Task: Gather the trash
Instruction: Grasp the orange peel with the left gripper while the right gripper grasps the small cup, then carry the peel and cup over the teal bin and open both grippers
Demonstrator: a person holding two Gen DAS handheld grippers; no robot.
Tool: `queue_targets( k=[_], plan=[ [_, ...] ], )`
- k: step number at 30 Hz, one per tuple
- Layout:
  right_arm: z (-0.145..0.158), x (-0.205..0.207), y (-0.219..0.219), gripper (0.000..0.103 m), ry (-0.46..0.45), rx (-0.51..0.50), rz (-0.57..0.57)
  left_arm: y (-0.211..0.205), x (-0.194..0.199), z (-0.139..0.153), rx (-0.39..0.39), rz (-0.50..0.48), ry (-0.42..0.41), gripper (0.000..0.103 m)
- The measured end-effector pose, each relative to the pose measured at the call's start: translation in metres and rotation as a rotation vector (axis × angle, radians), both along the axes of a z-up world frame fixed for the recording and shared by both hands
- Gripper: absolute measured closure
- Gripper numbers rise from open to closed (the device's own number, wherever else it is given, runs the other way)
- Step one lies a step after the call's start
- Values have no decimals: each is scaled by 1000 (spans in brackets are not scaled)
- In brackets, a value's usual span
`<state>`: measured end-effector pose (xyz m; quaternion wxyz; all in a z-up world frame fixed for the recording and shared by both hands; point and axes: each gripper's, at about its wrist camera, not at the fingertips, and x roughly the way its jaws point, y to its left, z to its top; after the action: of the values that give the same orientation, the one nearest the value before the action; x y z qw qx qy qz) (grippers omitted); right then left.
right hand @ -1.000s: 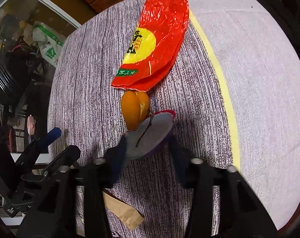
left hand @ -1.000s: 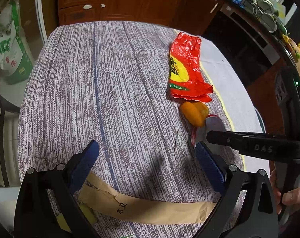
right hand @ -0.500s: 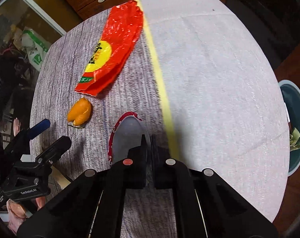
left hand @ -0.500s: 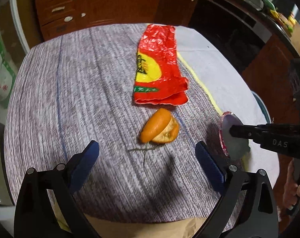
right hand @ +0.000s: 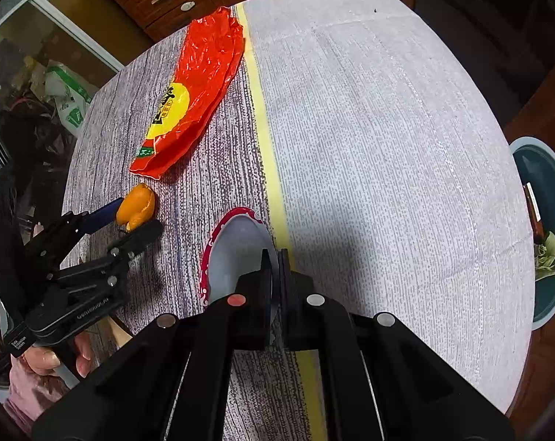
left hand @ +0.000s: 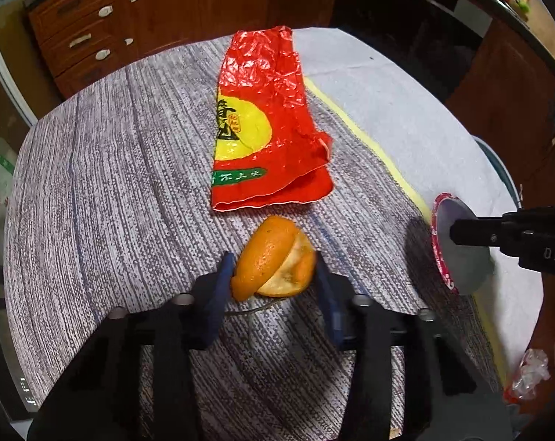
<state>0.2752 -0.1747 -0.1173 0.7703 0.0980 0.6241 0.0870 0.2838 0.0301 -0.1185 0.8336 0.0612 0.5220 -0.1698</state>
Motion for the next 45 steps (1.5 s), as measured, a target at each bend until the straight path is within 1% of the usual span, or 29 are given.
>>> queue_targets(
  k=[1,4,8,10,14,19,22,26,31,35,38,41,45],
  plan=[
    [-1,0,-2,99,1,2,-2,-1,-1,2,1,6,-10,73],
    [-1,-3,-7,99,3,11,-8,-1,-7,8,-17,13,-31,78],
    [2,-8,-13,99,-3,21,-12,-5,-15,19,-35,20,-38,78],
    [5,-12,-19,99,-11,28,-17,-7,-18,23,-32,13,-41,78],
    [14,-20,-33,99,-27,44,-35,-24,-28,33,-22,-17,-45,78],
    [27,-31,-63,99,-60,64,-82,-51,-37,47,-20,-58,-57,78],
    [34,-39,-86,99,-79,75,-119,-73,-41,55,-14,-93,-66,78],
    [42,-50,-123,99,-106,99,-177,-108,-44,62,-9,-144,-58,78],
    [51,-65,-177,99,-150,125,-268,-155,-44,68,-5,-207,-53,78],
    [55,-82,-234,99,-179,134,-374,-204,-47,71,1,-282,-50,78],
    [52,-93,-270,99,-181,131,-438,-241,-51,67,8,-337,-39,78],
    [44,-101,-297,99,-166,125,-482,-275,-52,59,14,-385,-19,78],
    [30,-106,-322,99,-141,115,-519,-314,-47,47,14,-428,17,78]
  ],
)
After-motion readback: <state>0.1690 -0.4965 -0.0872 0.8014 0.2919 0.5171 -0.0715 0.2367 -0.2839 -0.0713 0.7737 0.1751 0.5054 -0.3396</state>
